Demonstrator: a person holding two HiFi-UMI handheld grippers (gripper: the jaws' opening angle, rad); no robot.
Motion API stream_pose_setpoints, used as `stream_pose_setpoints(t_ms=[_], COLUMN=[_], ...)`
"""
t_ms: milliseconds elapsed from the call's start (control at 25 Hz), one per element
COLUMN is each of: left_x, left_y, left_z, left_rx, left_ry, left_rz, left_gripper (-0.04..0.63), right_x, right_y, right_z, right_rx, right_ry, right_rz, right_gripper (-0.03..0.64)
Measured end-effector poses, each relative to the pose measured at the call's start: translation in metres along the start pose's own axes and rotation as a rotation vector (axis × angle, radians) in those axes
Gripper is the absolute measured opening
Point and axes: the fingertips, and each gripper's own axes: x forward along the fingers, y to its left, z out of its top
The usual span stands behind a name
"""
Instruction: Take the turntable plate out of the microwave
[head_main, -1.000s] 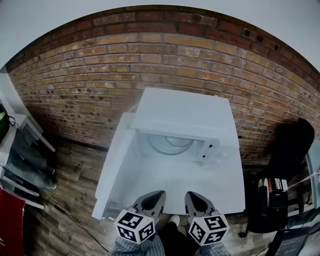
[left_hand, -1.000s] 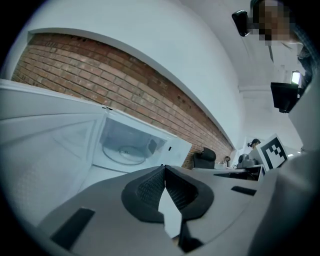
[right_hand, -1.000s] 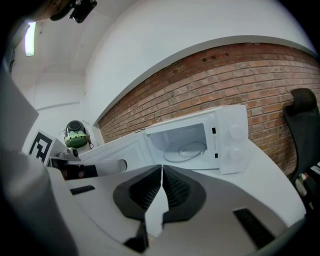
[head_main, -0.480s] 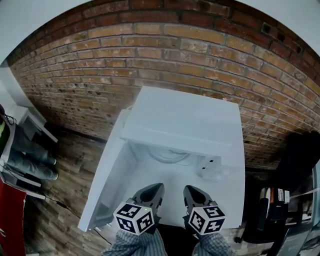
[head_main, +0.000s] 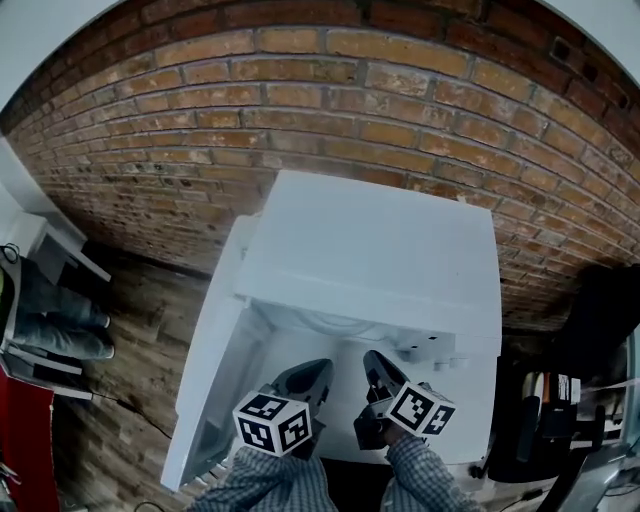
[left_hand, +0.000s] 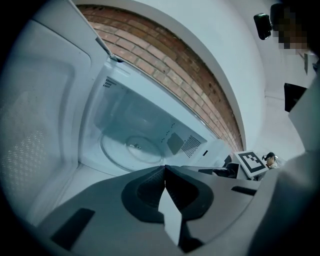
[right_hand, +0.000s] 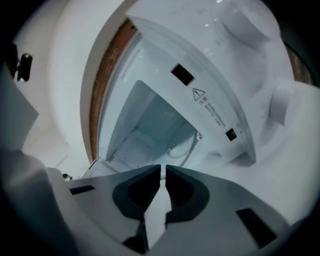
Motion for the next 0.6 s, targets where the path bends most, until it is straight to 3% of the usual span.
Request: stream_pose_setpoints(t_ms=[200,240,280,320,600], left_x=[0.015,0.017,0.019,0.020,0.024], left_y=[0.016,0.018,0.019,0.021,0.038], left_z=[0.002,0.003,0.004,0.005,0.006], left_rx=[-0.018,-0.019,-0.018,-0.018,-0.052], left_ry=[0.033,0.036,0.037,0.039,0.054], left_rz=[-0.015,-0.019,-0.022,-0.024,-0.017], left_gripper=[0.009,0.009,0.009,0.009,0.009], right_x=[0.023,0.026,0.030,0.033,0.054], right_y=[-0.018,-0.018,-0.017,-0.017,-0.028], right_z=[0.001,0.003,0.004,0.005,0.008], right_rx=[0.151,0.172,0.189,0.199,0.250], right_ry=[-0.016,-0.021,-0.025,-0.028,-0.034], right_rz=[-0.029,-0.019,-0.007,0.001,-0.027], right_gripper=[0.025,0.056,0.109,0.120,0.129])
